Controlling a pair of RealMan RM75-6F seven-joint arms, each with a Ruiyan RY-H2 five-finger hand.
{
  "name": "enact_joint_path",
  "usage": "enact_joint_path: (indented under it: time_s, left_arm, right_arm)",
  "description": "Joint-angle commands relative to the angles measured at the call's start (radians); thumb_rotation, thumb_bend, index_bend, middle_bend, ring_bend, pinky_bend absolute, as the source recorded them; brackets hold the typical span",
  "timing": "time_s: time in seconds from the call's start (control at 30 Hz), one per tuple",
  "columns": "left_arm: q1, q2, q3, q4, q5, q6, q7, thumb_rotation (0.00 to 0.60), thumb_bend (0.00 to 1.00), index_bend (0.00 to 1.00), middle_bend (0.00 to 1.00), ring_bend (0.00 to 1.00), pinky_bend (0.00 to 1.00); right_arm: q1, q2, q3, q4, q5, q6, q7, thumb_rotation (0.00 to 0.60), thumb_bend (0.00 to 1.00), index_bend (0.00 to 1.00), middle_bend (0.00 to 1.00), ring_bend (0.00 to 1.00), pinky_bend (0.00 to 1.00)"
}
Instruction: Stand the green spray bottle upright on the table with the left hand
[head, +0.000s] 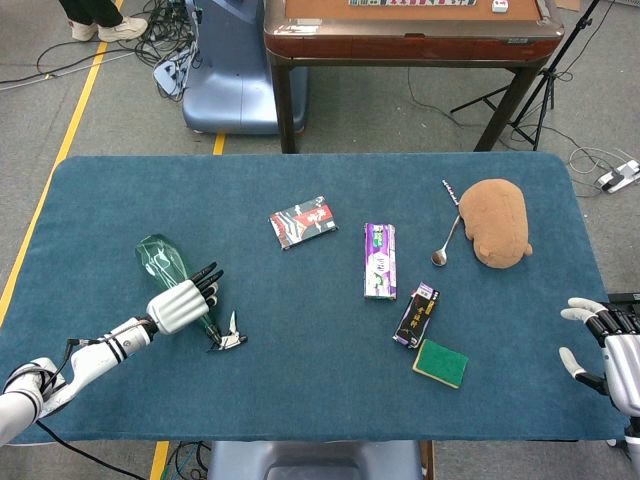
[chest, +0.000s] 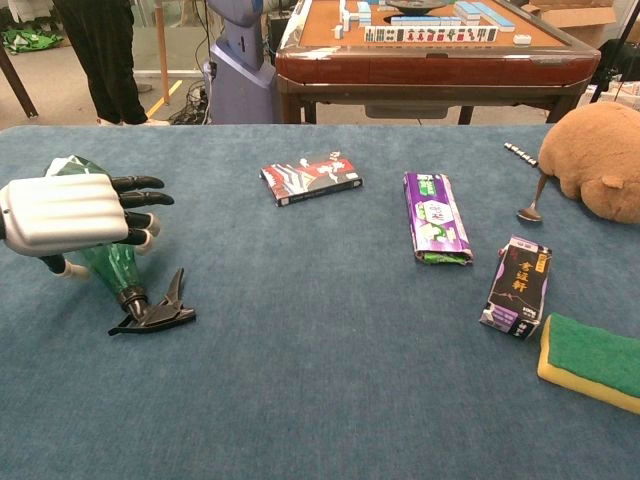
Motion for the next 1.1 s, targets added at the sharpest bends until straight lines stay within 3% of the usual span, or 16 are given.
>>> enact_joint_path:
  time_s: [0.03,0.27,0.47,0.67,0.9,1.1]
  left_arm:
    - [0.007,-0.015,-0.001,0.025,-0.005,0.009,-0.022,0.6,0.2,0.44,0.34,0.06,0.0]
    - [0.016,-0.033,-0.005,0.062,-0.009,0.05,-0.099,0.6,0.21,0.52,0.43,0.13,0.0]
    - [0.021,0.001,-0.052,-0.014,-0.055,0.113,-0.249,0.6,0.23,0.53,0.45,0.15,0.0]
    - [0.019,0.102,-0.134,-0.237,-0.14,0.148,-0.396,0.6,0.23,0.53,0.45,0.15,0.0]
    - [0.018,0.217,-0.214,-0.527,-0.296,0.058,-0.623,0.6,0.22,0.52,0.45,0.14,0.0]
    - [0.014,0.243,-0.25,-0.631,-0.367,-0.016,-0.826,0.6,0.22,0.51,0.45,0.14,0.0]
  right_arm:
    - [-0.001,0.001,0.0,-0.002,0.001,0.001,-0.002,0.6,0.26,0.35,0.28,0.21,0.29]
    - [-0.003,0.002,0.0,-0.005,0.002,0.003,-0.004,0.6,0.26,0.35,0.28,0.21,0.29]
    - [-0.002,0.001,0.0,-0.002,0.0,0.002,-0.002,0.6,0.26,0.35,0.28,0.21,0.29]
    - [-0.002,-0.002,0.0,0.005,-0.002,0.003,0.007,0.6,0.26,0.35,0.28,0.21,0.29]
    - [-0.008,-0.002,0.0,0.015,-0.002,0.012,0.021,0.6,0.26,0.35,0.28,0.21,0.29]
    - [-0.01,-0.002,-0.001,0.021,-0.003,0.015,0.028,0.6,0.26,0.35,0.28,0.21,0.29]
